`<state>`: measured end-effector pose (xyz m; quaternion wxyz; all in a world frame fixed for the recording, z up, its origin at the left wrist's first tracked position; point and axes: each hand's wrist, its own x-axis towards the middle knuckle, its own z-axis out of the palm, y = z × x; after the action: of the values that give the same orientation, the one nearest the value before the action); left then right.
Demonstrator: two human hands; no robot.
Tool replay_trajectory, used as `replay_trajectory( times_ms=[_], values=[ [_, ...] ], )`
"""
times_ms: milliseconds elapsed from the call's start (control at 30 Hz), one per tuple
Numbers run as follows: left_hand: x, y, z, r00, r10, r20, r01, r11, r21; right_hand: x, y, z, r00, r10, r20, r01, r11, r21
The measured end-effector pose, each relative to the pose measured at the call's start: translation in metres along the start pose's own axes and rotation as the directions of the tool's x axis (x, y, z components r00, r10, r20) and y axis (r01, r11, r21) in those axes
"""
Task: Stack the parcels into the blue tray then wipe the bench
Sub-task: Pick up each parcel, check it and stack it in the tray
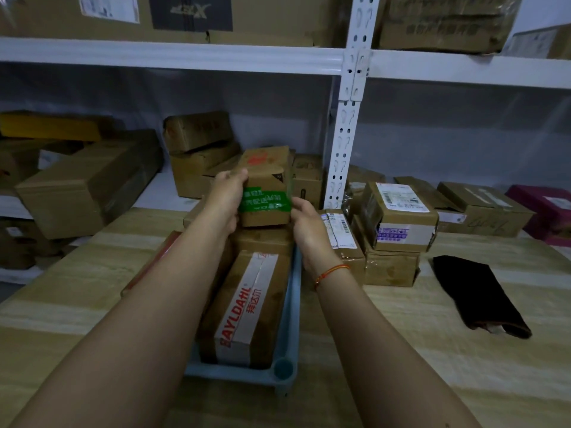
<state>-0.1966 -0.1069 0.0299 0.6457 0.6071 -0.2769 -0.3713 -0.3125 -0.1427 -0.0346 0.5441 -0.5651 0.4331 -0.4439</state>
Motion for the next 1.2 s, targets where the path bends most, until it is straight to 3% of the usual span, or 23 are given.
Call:
replay_trajectory(
  times_ms=[200, 333, 433, 600, 700, 800, 967, 1200],
  values=[
    [0.033, -0.002, -0.038, 0.990, -0.106, -0.089, 0.091, 0.983, -0.161, 0.008, -0.017, 0.031, 0.971, -0.211, 0.112, 0.224, 0.966, -0.129],
    [0.076, -0.020, -0.065, 0.961, -0.092, -0.260, 0.090, 0.996, -0.020, 0.015, -0.025, 0.049, 0.944, -0.266, 0.195, 0.312, 0.912, -0.268],
    [0.058, -0.012, -0.070, 0.949, -0.060, -0.308, 0.079, 0.996, 0.047, 0.023, -0.026, 0.057, 0.919, -0.322, 0.229, 0.384, 0.864, -0.325],
    [0.069, -0.015, -0.078, 0.935, -0.033, -0.353, 0.031, 0.999, -0.011, 0.021, -0.020, 0.076, 0.919, -0.294, 0.265, 0.362, 0.893, -0.266],
    [0.078, -0.019, -0.082, 0.941, -0.057, -0.334, 0.027, 0.995, -0.092, 0.023, -0.013, 0.080, 0.956, -0.168, 0.242, 0.221, 0.952, -0.213],
    [0.055, -0.008, -0.078, 0.962, -0.056, -0.269, 0.031, 0.995, -0.099, 0.024, -0.005, 0.081, 0.974, -0.068, 0.215, 0.130, 0.947, -0.293],
    [0.056, -0.009, -0.080, 0.964, -0.048, -0.260, 0.023, 0.995, -0.100, 0.020, 0.002, 0.091, 0.959, -0.021, 0.282, 0.111, 0.946, -0.306],
    [0.062, -0.009, -0.077, 0.951, -0.018, -0.308, 0.020, 1.000, 0.003, 0.012, -0.005, 0.081, 0.968, -0.033, 0.247, 0.117, 0.935, -0.336]
  ],
)
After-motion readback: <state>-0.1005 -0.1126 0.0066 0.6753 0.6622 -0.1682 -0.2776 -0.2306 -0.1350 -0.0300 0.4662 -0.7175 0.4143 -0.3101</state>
